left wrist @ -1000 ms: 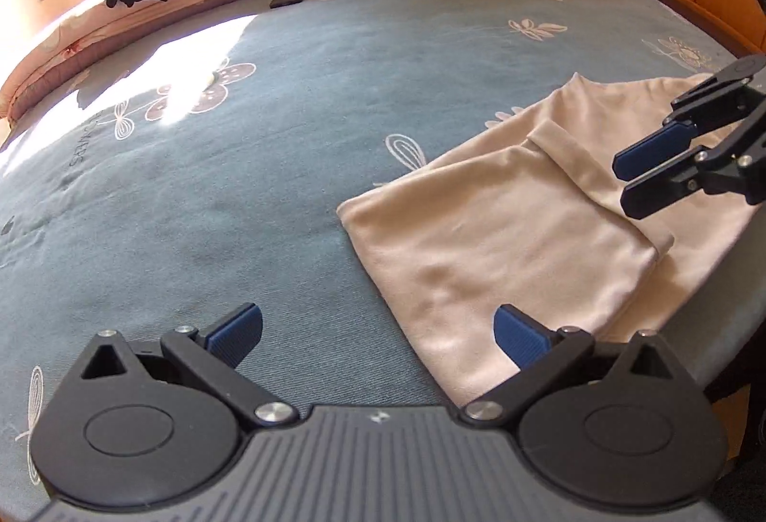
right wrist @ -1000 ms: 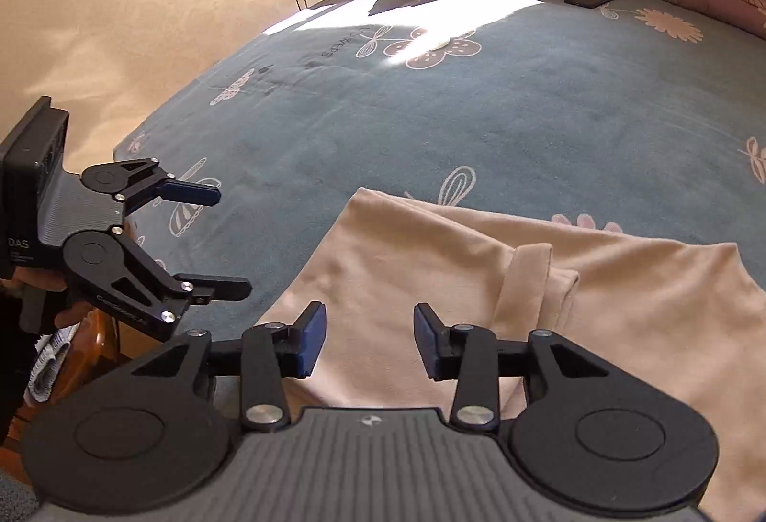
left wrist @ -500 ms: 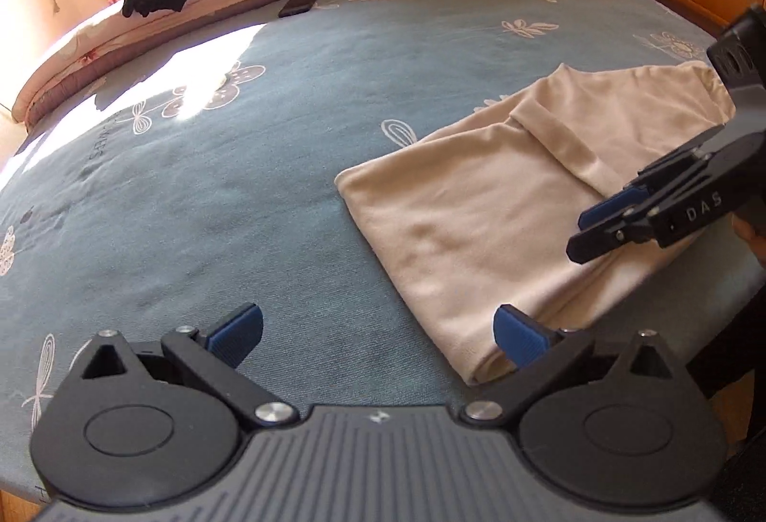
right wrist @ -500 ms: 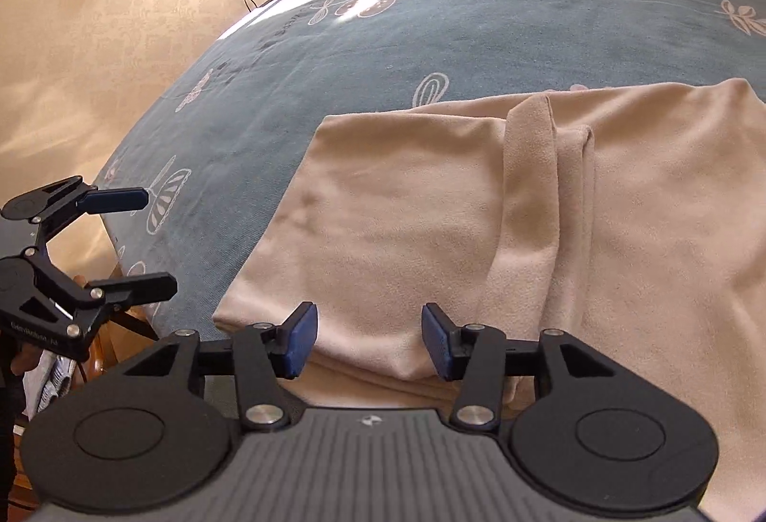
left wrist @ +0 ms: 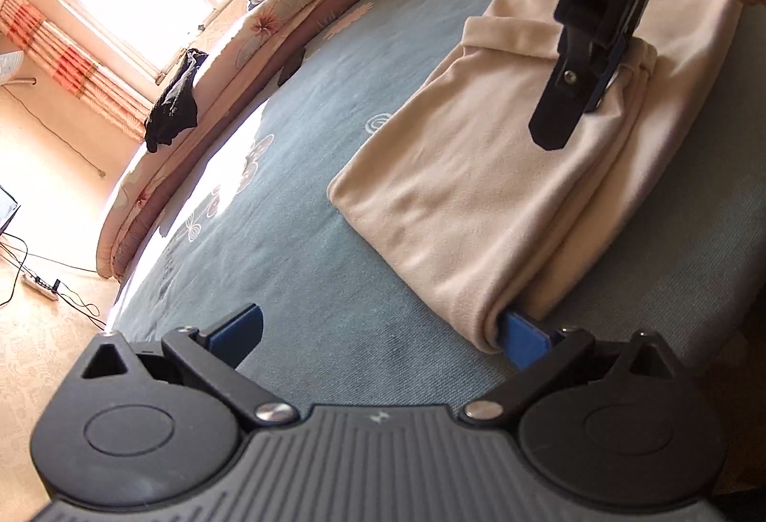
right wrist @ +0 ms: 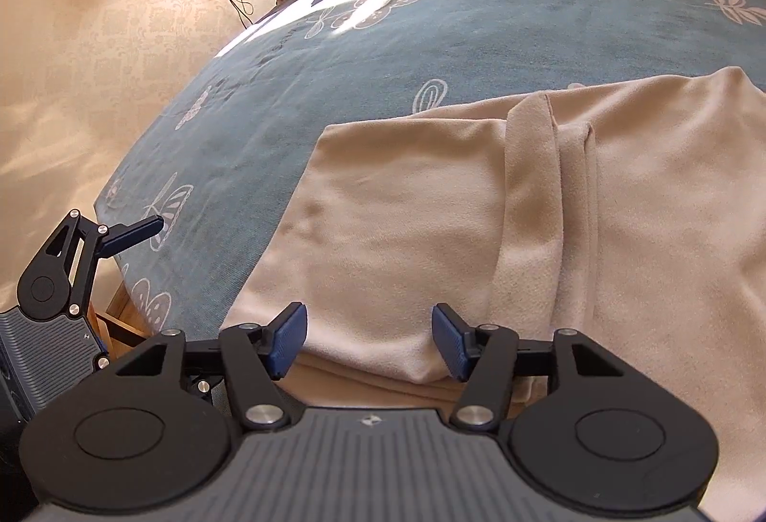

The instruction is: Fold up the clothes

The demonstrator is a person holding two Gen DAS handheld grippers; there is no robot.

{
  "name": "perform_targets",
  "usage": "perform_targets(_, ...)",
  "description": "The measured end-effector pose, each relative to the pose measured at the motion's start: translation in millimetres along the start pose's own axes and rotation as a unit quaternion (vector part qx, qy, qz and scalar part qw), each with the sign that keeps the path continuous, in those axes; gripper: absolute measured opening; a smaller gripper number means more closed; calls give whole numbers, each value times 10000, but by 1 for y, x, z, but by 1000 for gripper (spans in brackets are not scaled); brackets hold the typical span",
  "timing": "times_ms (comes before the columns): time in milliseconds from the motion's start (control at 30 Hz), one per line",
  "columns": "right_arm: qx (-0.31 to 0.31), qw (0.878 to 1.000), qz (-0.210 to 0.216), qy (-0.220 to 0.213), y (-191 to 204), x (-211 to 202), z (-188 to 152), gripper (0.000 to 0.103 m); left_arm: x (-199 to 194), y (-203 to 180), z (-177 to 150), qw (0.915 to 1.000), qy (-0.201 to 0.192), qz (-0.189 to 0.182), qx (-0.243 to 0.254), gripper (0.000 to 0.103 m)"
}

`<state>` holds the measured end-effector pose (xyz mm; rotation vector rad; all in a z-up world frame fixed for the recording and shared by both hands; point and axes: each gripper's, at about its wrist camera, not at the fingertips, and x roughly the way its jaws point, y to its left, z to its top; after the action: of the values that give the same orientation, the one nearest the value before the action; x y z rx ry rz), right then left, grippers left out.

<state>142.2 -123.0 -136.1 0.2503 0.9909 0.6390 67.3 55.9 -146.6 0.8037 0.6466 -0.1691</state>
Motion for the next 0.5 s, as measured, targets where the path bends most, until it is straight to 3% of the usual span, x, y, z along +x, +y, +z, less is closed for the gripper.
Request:
perform_targets(133,-91,10000,-5,12,1,0,-1,64,3,10,-12,9995,192,-193,-173,103)
perform_targets(233,-130,9999,13,-7,1,-1,-2,64,4,19,-23,9987,467,26,-216,99)
perform_targets(367,-255,9996,95,-84,6,-5,-4,63,-26,47,-10,9960,-146,-474,-748,99)
perform_targets(433,-415,9990,116,-101,12,-6,-5,60,-23,50,5,9958,-328,-382,-769,99)
perform_targets(500,-565,9983,16,-131,18,-7,-6,54,-6,46,17,9966,-258,-350,-699,99)
